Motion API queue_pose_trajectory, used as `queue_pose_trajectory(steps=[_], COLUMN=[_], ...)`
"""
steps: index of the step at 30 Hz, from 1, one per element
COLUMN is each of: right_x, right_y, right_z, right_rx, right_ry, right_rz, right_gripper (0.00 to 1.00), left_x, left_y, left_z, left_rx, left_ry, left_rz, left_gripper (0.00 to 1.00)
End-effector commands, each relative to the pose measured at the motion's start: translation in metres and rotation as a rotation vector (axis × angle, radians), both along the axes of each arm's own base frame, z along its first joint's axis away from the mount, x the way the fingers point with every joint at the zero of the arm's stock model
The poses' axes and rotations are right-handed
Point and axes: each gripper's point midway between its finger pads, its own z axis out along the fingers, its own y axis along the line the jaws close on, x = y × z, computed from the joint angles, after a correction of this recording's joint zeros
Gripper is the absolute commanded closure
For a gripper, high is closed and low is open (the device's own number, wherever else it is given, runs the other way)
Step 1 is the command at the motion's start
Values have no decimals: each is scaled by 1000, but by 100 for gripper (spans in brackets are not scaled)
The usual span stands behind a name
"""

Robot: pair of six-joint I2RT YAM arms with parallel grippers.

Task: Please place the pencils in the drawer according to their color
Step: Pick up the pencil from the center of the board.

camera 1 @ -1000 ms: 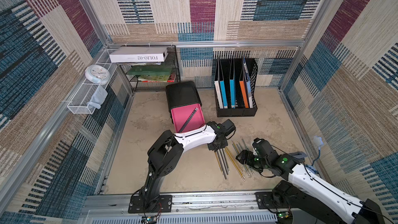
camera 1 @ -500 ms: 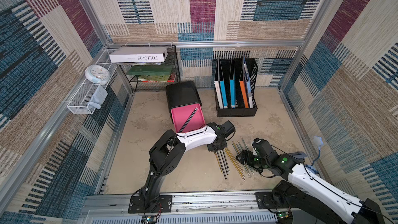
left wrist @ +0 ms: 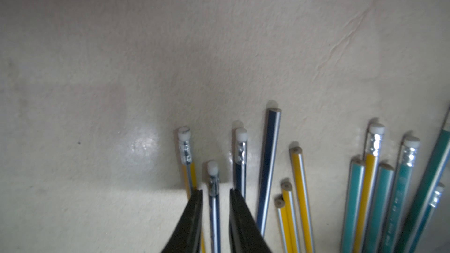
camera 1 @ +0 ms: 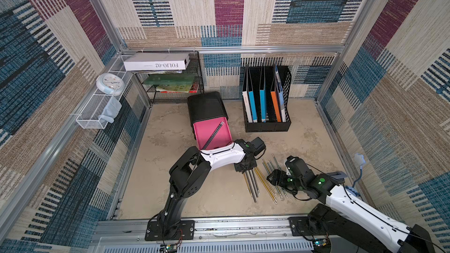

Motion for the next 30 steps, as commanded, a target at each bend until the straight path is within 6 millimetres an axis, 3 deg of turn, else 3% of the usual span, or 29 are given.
queue_pose_trajectory(steps=[1,18,30], right_x=[0,0,1], right_y=[-2,-3,-4], right_z=[-1,-1,2], right_rx=[-12,-14,-6], right_ry=[-5,-11,-20], right_rz=[1,-1,-7], right_gripper=[16,16,16], left_x=[-2,-23,-24], left_y=[-1,5,4], left_z=[-4,-20,-23], left_rx=[3,36,39], left_ry=[11,58,68], left_rz=[-5,11,2], left_gripper=[77,84,92])
